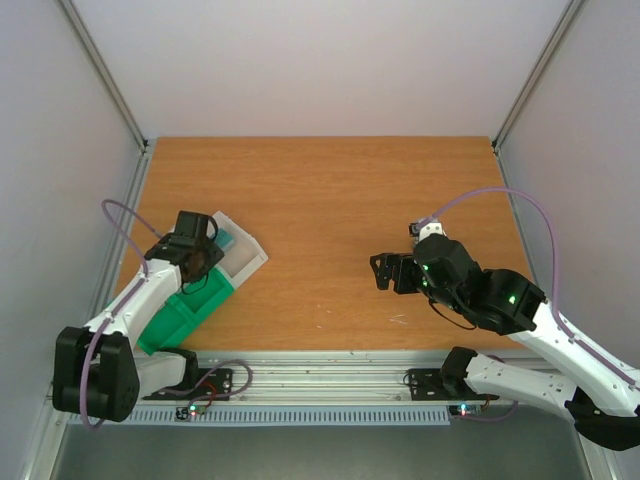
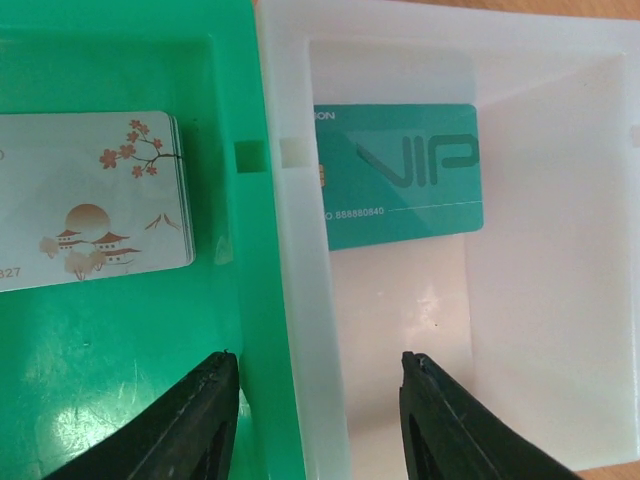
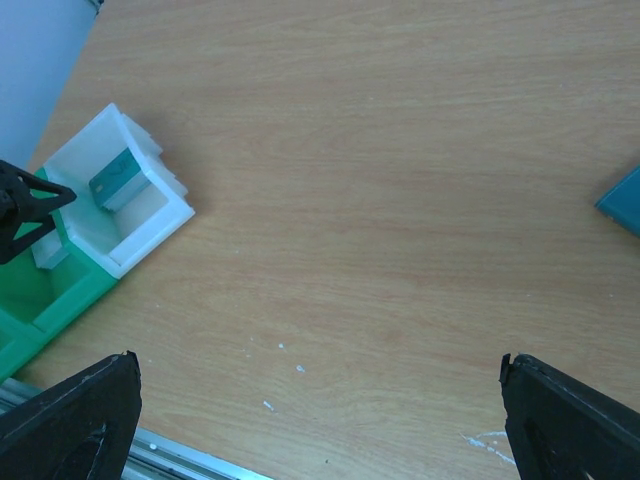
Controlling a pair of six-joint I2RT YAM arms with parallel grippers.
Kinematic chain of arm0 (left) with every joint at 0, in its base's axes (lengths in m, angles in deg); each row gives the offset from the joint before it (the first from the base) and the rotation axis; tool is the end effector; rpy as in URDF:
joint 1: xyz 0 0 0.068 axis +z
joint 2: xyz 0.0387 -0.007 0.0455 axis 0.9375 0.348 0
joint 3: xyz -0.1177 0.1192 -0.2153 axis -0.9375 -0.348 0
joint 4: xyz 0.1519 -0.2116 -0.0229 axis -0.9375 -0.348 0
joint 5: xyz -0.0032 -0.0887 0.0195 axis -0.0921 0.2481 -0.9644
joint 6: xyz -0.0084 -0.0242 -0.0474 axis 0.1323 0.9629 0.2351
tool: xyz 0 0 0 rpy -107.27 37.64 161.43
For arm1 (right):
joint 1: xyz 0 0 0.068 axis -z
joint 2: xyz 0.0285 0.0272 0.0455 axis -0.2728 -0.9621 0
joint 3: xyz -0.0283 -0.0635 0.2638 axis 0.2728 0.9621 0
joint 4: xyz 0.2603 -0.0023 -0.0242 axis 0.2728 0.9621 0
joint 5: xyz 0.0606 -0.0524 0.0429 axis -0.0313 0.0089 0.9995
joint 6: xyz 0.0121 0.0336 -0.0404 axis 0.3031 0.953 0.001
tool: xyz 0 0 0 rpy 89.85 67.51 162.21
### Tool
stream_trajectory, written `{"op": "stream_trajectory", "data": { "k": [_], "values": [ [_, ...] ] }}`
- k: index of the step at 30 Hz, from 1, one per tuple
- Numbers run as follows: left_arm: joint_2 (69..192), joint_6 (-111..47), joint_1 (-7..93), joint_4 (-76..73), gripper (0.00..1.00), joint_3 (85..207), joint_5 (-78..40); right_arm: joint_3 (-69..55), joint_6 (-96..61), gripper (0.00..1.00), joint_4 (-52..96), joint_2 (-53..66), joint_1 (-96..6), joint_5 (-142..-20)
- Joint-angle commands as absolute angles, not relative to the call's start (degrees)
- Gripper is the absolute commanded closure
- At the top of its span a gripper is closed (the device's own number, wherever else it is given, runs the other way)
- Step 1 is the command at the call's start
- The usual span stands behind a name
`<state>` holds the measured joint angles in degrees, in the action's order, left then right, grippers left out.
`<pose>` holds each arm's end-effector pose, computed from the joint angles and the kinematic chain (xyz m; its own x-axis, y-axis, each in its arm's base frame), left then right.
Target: Take the credit cards out of the card holder
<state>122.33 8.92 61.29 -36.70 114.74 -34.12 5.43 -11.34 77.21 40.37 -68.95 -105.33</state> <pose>0.2193 -0.0280 0.2075 -0.5837 -0.7139 -0.3868 -0.6288 0.6988 -0.3411 0.0945 0.1085 0.3620 -0.5208 -0.3356 -0.7850 -0.5258 0.8505 -0.0148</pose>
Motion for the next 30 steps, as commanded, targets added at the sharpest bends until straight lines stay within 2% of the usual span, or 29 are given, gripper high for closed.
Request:
{"op": "stream_trajectory", "data": {
  "k": [1,15,30],
  "values": [
    [123.6,10.7,61.5,-33.7,0.55,113.5,-34.5,4.9,-11.6,0.02,77.8,41.0,-69.4,-106.9],
    [127.7,8.5,61.5,-25.7,0.75,113.9,-29.3,5.0,-10.8,0.02,78.4,41.7,-69.4,-107.5],
    [139.4,10.3,57.5,-20.0,0.75,122.6,-27.6,4.6,-10.0,0.02,79.0,41.2,-69.4,-108.1]
  ]
}}
